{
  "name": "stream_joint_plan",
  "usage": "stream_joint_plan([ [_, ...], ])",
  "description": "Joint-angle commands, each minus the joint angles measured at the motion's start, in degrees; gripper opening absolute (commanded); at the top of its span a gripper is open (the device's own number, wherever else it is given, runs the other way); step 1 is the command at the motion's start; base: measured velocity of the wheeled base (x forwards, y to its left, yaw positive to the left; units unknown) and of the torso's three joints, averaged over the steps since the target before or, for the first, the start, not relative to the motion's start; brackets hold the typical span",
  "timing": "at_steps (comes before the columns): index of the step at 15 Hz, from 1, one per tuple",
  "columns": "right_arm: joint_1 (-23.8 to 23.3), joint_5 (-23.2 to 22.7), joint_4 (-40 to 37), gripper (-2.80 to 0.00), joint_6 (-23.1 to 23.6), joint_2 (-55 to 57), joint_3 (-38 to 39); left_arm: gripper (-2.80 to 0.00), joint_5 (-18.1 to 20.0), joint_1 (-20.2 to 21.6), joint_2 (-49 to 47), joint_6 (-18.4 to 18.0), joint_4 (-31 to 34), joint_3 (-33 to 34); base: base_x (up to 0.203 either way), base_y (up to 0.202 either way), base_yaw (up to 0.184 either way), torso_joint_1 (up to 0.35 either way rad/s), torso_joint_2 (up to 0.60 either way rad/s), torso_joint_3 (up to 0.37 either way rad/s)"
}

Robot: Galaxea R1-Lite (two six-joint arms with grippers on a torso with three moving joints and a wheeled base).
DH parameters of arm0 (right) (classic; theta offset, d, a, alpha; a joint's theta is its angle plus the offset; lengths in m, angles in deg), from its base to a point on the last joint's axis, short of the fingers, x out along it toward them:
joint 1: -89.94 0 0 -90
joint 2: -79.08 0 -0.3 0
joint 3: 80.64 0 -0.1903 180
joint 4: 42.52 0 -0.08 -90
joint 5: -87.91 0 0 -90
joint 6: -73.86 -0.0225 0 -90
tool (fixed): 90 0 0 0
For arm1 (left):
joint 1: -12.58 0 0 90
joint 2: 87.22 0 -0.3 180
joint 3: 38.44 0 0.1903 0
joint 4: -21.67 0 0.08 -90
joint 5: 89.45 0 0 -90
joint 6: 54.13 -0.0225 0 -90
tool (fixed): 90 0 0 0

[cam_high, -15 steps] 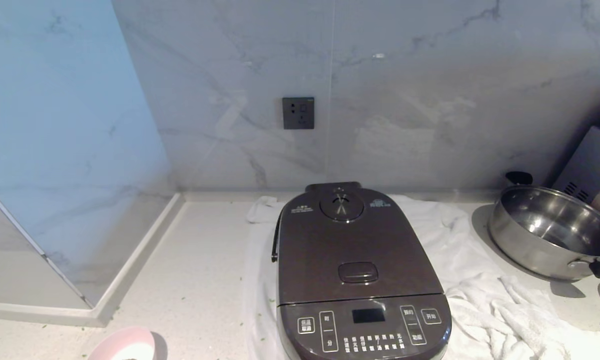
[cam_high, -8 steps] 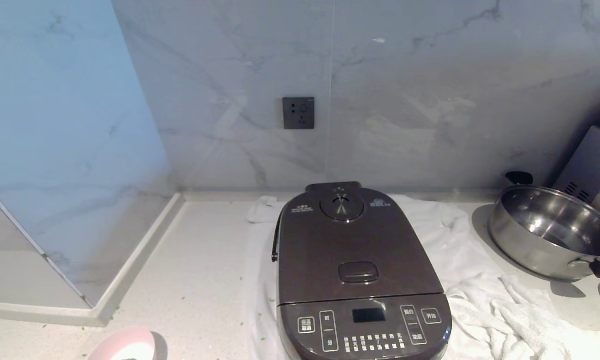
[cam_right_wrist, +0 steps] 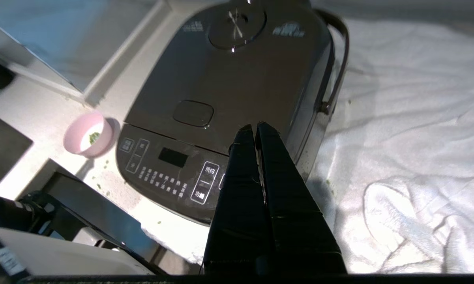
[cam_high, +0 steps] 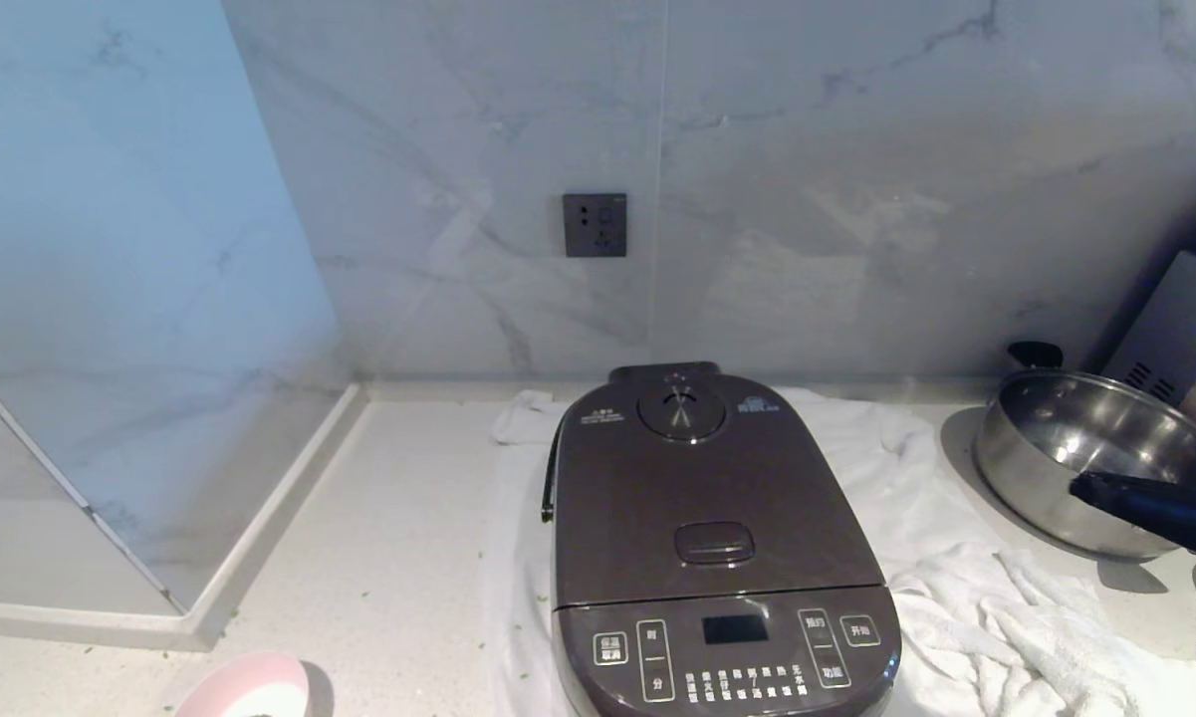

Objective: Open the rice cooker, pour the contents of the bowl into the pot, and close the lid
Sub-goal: Open the rice cooker

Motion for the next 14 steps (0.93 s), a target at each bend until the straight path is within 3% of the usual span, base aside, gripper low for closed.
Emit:
stream_joint_plan([
  [1, 9.91, 10.33, -0.05, -2.8, -1.05, 9.05, -1.89, -2.8, -0.01, 0.0, -0.06, 0.04, -0.01, 0.0, 0.0, 0.0, 0.0, 0.0, 0.0, 0.0],
  [3, 18.51, 21.4, -1.34, -2.8, -1.72, 13.78, -3.03, -2.8, -0.01, 0.0, -0.06, 0.04, -0.01, 0.0, 0.0, 0.0, 0.0, 0.0, 0.0, 0.0],
  [5, 23.51, 26.51, -2.34, -2.8, -2.93, 17.94, -4.6, -2.8, -0.01, 0.0, -0.06, 0.04, -0.01, 0.0, 0.0, 0.0, 0.0, 0.0, 0.0, 0.0],
  [10, 24.27, 28.0, -2.19, -2.8, -4.83, 25.66, -6.99, -2.8, -0.08, 0.0, -0.06, 0.11, -0.01, 0.0, 0.0, 0.0, 0.0, 0.0, 0.0, 0.0],
  [11, 26.15, 27.86, -1.11, -2.8, -5.81, 26.65, -7.64, -2.8, -0.01, 0.0, -0.06, 0.04, -0.01, 0.0, 0.0, 0.0, 0.0, 0.0, 0.0, 0.0],
  [14, 28.83, 22.95, 2.21, -2.8, -7.32, 29.69, -8.2, -2.8, -0.01, 0.0, -0.06, 0.05, -0.01, 0.0, 0.0, 0.0, 0.0, 0.0, 0.0, 0.0],
])
